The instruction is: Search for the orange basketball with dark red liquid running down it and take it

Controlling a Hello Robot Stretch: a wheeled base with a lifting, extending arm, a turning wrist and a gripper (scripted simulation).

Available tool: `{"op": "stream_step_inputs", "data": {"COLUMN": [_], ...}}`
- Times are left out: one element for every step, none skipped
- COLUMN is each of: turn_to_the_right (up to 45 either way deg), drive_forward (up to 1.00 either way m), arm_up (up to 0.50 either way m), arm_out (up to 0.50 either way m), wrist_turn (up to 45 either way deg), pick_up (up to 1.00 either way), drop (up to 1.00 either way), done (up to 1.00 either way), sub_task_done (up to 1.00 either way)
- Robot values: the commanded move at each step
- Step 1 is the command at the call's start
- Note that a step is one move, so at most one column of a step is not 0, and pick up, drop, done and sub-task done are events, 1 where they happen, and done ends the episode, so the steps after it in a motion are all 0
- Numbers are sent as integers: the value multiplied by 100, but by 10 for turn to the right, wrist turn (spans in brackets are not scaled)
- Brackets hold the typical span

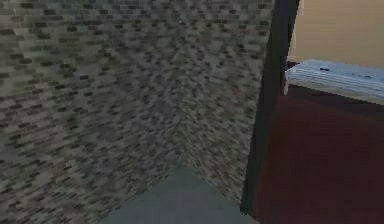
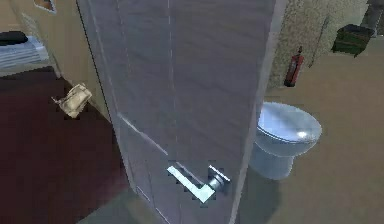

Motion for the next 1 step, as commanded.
{"op": "stream_step_inputs", "data": {"turn_to_the_right": [360], "drive_forward": [0], "arm_up": [0], "arm_out": [0], "wrist_turn": [0], "pick_up": [0], "drop": [0], "done": [0], "sub_task_done": [0]}}
